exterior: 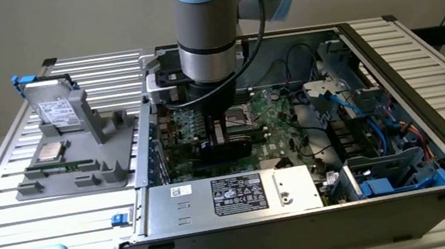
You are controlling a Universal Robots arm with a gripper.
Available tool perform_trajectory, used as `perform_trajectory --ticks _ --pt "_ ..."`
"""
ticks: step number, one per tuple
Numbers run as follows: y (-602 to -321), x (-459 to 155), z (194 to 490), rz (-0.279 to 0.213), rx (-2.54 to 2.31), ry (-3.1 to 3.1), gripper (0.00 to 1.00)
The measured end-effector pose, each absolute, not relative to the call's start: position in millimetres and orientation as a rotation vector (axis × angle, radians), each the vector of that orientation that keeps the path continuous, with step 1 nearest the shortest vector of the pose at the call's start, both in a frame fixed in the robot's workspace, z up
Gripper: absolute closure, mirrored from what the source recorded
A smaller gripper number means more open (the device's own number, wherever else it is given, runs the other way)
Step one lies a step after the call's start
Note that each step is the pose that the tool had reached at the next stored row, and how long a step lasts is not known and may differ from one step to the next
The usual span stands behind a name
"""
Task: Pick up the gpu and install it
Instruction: 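Insert the gpu into the slot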
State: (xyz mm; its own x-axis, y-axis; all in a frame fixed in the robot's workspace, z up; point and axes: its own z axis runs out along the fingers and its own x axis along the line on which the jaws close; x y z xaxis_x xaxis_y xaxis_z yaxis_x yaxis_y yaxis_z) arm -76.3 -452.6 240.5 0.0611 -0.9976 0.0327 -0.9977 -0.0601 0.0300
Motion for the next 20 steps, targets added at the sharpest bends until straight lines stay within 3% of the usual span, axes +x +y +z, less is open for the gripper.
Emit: perform_trajectory --ticks 20 --pt "-452.7 -75.4 244.4 0.002 2.251 -2.13 0.73"
